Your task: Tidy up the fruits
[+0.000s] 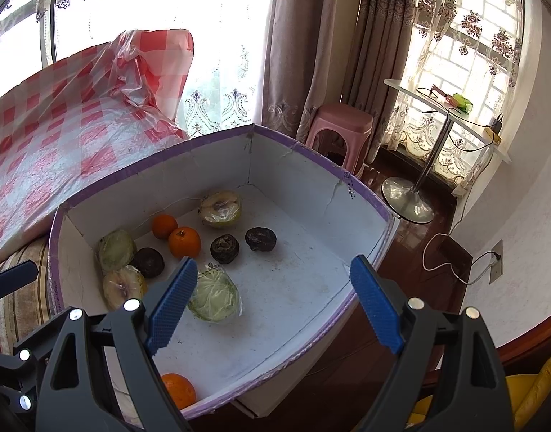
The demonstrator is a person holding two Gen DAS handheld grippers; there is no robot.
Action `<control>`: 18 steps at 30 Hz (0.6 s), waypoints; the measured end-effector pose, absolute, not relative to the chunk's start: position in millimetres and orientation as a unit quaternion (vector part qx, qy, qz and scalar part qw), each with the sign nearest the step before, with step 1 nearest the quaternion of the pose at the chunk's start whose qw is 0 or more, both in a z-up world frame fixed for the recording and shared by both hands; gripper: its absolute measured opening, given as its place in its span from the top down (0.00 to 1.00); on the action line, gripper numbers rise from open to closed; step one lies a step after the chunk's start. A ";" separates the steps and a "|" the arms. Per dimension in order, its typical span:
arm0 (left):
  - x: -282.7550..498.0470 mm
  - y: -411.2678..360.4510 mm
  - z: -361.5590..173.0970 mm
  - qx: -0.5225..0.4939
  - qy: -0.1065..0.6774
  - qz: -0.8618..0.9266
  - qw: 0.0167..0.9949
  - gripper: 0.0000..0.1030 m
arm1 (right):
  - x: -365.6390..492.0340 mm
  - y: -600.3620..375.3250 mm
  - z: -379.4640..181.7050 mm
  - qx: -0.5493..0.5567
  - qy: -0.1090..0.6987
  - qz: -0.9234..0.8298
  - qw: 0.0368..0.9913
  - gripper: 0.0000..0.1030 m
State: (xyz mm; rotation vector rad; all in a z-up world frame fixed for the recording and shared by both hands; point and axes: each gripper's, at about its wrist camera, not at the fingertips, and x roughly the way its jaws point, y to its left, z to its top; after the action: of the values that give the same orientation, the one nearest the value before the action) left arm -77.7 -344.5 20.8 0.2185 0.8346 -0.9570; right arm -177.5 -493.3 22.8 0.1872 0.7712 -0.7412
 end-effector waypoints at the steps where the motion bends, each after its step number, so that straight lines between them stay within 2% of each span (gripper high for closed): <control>1: -77.8 -344.1 20.8 0.102 0.389 -0.446 0.799 0.16 | -177.3 -493.5 22.7 0.090 0.367 -0.353 0.856 0.16; 18: -84.3 -343.7 24.5 0.095 0.399 -0.470 0.781 0.16 | -180.7 -494.9 23.5 0.093 0.359 -0.359 0.857 0.16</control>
State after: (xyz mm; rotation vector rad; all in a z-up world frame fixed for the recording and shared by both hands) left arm -84.3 -343.7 24.5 0.2044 0.8620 -1.0156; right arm -180.7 -494.9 23.5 0.1964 0.7545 -0.7539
